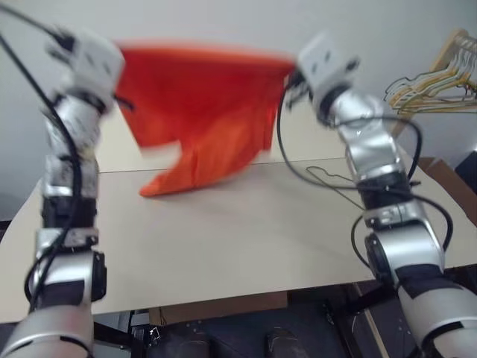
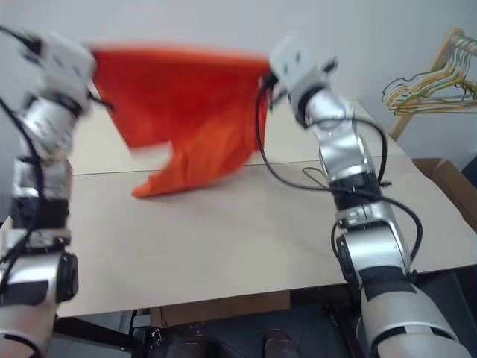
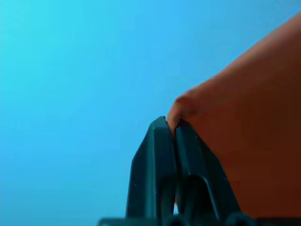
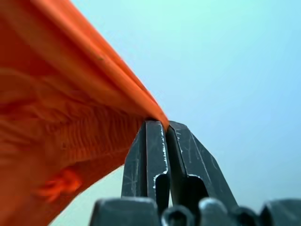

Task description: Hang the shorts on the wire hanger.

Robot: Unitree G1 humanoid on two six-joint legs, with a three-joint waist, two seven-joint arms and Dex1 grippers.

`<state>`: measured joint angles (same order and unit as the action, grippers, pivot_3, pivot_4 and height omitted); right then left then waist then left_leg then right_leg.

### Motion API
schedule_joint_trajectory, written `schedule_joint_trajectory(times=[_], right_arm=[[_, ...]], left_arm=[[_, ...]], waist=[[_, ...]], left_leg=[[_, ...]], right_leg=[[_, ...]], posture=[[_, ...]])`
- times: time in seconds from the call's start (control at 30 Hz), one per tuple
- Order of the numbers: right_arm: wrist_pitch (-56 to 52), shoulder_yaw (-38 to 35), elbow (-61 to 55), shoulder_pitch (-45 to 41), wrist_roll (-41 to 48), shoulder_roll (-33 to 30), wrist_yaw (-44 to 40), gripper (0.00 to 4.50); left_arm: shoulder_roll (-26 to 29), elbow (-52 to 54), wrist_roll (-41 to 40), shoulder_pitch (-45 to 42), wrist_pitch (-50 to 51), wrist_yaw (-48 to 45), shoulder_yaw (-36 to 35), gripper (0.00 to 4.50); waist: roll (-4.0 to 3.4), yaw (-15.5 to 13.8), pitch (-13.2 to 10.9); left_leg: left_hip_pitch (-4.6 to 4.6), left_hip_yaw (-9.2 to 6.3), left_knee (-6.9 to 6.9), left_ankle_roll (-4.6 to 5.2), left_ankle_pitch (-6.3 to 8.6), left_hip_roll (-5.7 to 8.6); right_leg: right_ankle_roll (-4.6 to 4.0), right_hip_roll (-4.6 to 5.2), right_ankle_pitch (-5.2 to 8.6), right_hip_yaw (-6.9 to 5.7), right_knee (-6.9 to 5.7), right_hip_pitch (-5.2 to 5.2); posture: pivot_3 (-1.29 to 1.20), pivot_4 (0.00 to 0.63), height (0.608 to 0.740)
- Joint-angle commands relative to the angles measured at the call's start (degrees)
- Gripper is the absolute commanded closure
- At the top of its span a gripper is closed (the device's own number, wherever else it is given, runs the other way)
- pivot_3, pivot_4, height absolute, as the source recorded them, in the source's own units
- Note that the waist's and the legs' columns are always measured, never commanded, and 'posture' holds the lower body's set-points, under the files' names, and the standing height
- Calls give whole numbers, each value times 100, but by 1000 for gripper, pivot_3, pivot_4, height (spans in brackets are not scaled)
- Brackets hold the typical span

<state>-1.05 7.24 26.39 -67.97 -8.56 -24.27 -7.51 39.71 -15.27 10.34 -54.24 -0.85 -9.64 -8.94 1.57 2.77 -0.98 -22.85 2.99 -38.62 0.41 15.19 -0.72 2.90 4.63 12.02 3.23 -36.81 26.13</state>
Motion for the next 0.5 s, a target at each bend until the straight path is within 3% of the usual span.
schedule_joint_trajectory(times=[0.03, 0.17, 0.23, 0.37, 0.5], right_arm=[[517, -451, -110, 599, -207, -356, 446, 4500], [922, 224, -761, 1639, -385, -520, -521, 4500], [1184, 681, -942, 2126, -714, -729, -1011, 4500], [1785, 1609, -1036, 2889, -1375, -1265, -2062, 4500], [2359, 2070, -1177, 3317, -1565, -1703, -2945, 4500]], left_arm=[[613, 619, -454, 865, -726, -335, -848, 4462], [751, 1477, -1238, 2293, -621, -1363, -962, 4462], [902, 1801, -1336, 3109, -637, -1869, -882, 4462], [1298, 2491, -1567, 4824, -539, -3084, -685, 4462], [1781, 2813, -1316, 6096, -578, -3890, -523, 4462]], waist=[[-1, 132, 40], [-2, 259, 41], [-10, 293, 33], [-17, 311, 13], [-10, 224, -19]], left_leg=[[26, 7, 31, 0, 16, -4], [43, 26, 47, 18, 32, -3], [44, 34, 28, 28, 34, -8], [53, 55, -42, 114, 84, -8], [171, 67, -55, 131, 75, -18]], right_leg=[[-1, 2, 0, -21, 3, -4], [-3, 27, 3, -88, 36, -28], [-3, 27, 14, -94, 123, -87], [-6, 36, 21, -81, 97, -113], [-13, 41, 26, -84, 100, -217]], posture=[[-2, 0, 740], [19, 0, 740], [25, 0, 740], [27, 0, 740], [32, 0, 740]])
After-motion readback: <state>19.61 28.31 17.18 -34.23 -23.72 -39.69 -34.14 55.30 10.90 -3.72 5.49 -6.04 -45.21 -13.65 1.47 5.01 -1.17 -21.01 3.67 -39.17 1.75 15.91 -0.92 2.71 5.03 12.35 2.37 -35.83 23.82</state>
